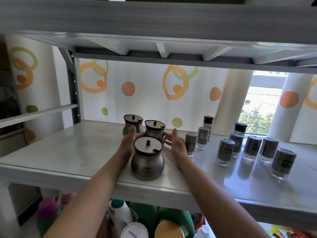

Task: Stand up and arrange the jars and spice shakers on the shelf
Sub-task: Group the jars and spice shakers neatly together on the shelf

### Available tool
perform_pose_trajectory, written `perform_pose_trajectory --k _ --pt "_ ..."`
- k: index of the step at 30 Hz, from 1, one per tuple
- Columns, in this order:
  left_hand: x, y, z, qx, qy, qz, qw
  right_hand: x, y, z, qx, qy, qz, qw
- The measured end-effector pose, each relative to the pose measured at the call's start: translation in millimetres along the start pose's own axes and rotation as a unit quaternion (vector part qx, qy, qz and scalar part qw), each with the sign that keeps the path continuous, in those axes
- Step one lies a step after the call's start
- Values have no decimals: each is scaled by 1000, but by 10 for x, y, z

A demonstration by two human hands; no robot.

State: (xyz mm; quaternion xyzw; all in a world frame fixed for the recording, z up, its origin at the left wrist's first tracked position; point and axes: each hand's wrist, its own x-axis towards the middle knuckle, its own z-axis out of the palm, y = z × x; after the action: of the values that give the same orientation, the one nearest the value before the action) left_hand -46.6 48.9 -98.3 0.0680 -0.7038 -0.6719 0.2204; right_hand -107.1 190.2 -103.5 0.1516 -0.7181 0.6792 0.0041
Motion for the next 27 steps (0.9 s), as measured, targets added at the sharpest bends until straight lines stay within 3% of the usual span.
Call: perform_pose_trajectory --k 14,27 --pt "-413 182 -38 56 87 -38 994 -290 -28 -102 24 -10 -4 1000" --pt "-486 113 -127 43 64 -27 997 -435 -60 -147 -1 -26 -11 1000"
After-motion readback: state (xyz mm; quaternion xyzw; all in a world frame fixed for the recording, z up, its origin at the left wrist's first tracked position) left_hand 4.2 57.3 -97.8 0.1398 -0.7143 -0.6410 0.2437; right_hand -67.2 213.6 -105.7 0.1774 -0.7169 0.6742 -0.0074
